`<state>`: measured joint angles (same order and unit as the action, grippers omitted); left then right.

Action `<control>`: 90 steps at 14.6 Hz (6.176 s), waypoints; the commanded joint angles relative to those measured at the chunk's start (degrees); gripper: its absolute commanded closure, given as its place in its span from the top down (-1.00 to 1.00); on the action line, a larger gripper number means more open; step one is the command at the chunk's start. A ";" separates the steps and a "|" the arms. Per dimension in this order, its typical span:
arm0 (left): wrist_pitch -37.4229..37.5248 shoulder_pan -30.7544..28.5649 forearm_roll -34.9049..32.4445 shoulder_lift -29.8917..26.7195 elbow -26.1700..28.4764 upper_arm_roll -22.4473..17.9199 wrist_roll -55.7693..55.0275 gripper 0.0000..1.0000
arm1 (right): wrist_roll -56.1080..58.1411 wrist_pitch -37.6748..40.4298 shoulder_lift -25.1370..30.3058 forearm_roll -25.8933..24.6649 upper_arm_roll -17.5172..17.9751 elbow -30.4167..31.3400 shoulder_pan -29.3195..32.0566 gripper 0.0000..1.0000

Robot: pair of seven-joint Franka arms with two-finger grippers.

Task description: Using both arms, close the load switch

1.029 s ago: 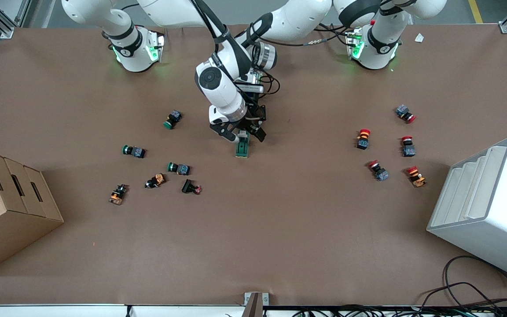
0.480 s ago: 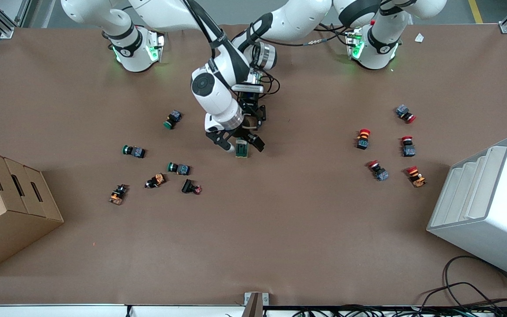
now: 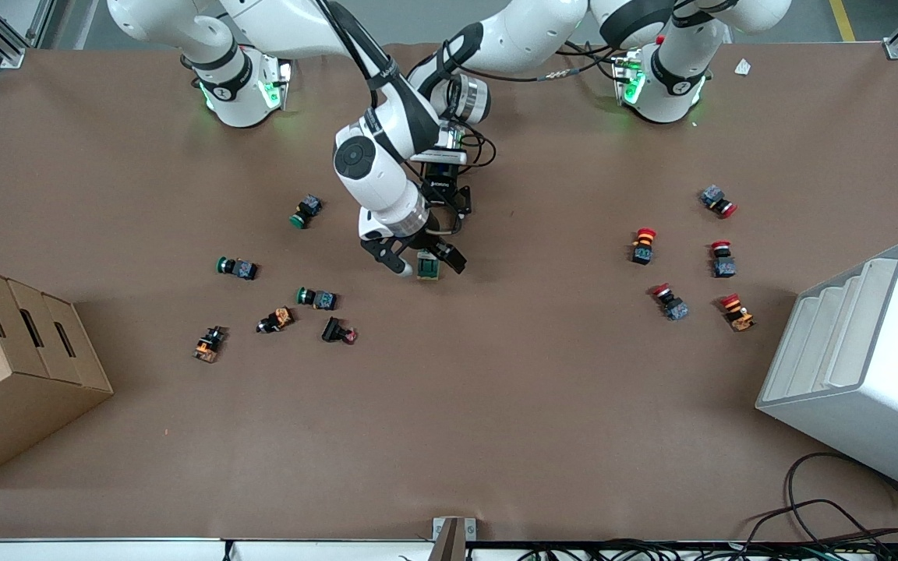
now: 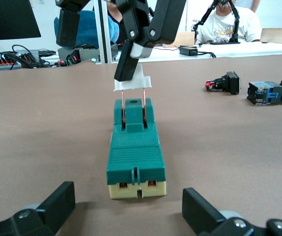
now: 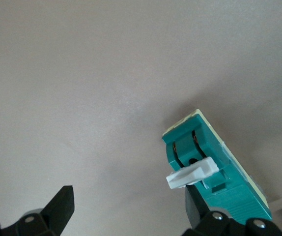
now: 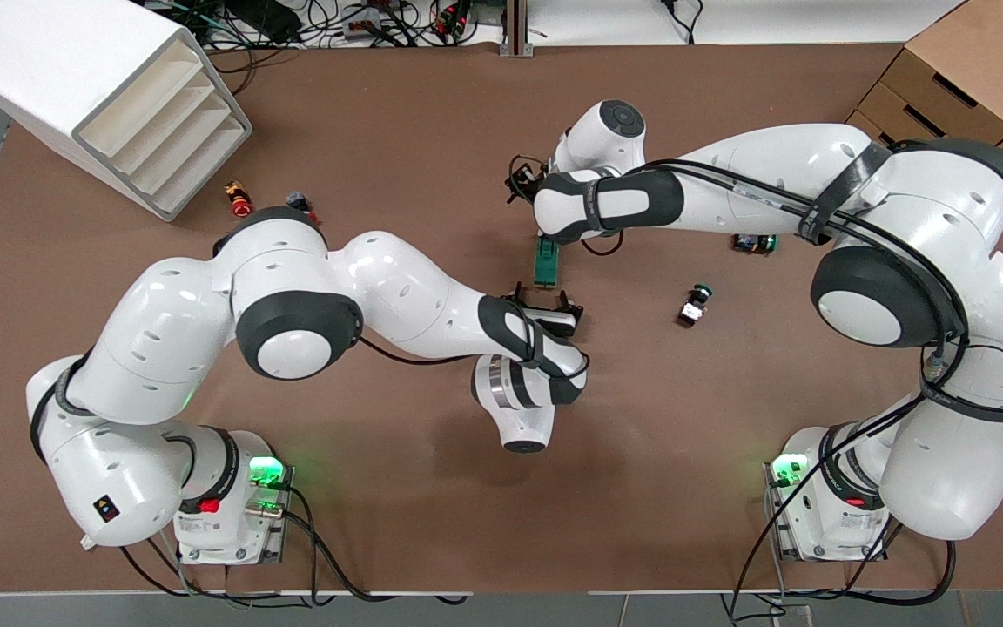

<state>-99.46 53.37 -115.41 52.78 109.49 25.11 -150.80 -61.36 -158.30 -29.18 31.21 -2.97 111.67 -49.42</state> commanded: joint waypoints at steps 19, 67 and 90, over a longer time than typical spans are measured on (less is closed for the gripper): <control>-0.73 -0.20 -0.34 3.21 -2.00 -1.47 -0.11 0.97 | 4.67 0.80 -8.44 -5.10 0.07 -8.31 5.46 1.00; 5.06 -52.33 117.67 -46.52 -26.80 -12.49 127.10 1.00 | 62.59 75.52 28.53 -30.16 -0.19 -20.57 50.83 1.00; 14.56 -56.45 114.79 -57.88 -18.88 -15.88 150.80 1.00 | 62.68 74.28 40.17 -30.51 -0.01 -14.29 50.83 1.00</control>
<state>-85.30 -2.41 0.38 -3.52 89.53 8.70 -1.44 1.44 -83.41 9.43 0.01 -3.45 95.79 0.79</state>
